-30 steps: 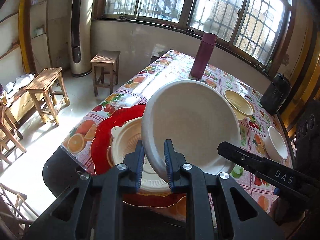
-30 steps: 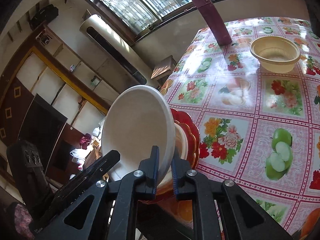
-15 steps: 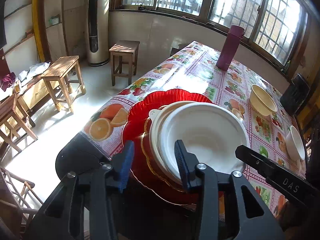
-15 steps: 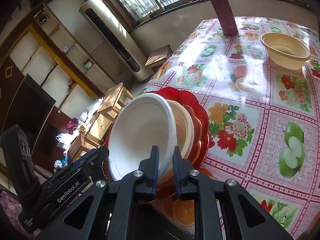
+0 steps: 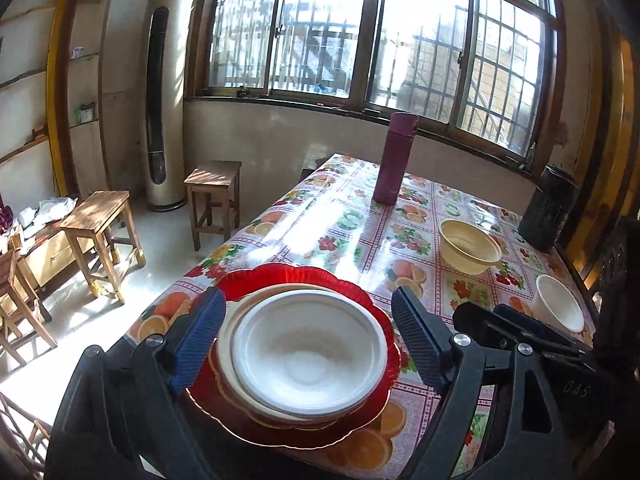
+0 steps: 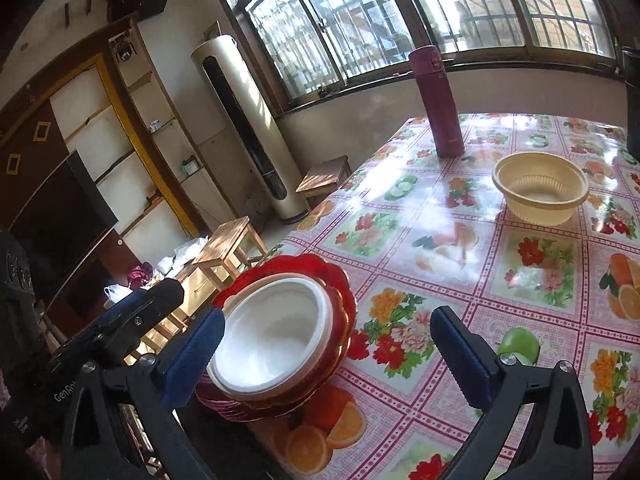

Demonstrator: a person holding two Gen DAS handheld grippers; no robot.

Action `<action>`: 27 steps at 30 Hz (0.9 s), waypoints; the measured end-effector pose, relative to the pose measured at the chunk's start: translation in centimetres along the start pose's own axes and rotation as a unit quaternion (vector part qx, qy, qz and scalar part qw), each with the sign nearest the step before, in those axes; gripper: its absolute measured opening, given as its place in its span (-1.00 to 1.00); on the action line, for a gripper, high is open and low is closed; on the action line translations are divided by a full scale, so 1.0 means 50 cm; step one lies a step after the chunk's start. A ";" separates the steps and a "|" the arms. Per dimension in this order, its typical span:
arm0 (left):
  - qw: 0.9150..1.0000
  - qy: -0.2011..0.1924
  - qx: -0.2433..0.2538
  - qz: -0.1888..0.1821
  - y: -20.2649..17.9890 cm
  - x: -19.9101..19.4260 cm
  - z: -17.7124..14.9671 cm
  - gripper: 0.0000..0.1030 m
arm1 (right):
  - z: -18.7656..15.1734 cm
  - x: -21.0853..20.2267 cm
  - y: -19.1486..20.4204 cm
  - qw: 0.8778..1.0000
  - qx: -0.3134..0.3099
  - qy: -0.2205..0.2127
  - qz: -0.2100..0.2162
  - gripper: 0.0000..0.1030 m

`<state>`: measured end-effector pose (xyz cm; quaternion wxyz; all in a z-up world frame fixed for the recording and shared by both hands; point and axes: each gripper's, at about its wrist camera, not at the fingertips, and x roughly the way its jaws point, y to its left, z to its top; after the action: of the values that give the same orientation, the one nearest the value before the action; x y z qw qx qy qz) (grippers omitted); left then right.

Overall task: Organize plates and bowls
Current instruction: 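Lower the white bowl into the beige bowl and open the left gripper, then pull the left gripper back toward the remaining bowls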

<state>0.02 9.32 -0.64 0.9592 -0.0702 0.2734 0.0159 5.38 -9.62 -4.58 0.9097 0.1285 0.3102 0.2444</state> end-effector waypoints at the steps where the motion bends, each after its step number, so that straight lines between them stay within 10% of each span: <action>1: 1.000 0.006 0.009 -0.010 -0.018 0.006 0.002 0.70 | 0.005 -0.015 -0.021 1.000 0.008 -0.013 -0.001 0.99; 6: 0.998 0.016 0.050 -0.045 -0.122 0.029 0.009 1.00 | 0.027 -0.084 -0.127 0.997 0.026 -0.065 -0.036 0.99; 27: 0.991 0.028 0.125 -0.031 -0.400 0.115 0.025 1.00 | 0.033 -0.312 -0.453 0.972 0.116 -0.168 -0.119 1.00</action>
<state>6.92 -10.32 -0.10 0.9523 0.0413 0.2981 -0.0504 3.95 -37.12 -4.19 0.9502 0.2341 0.1926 0.0721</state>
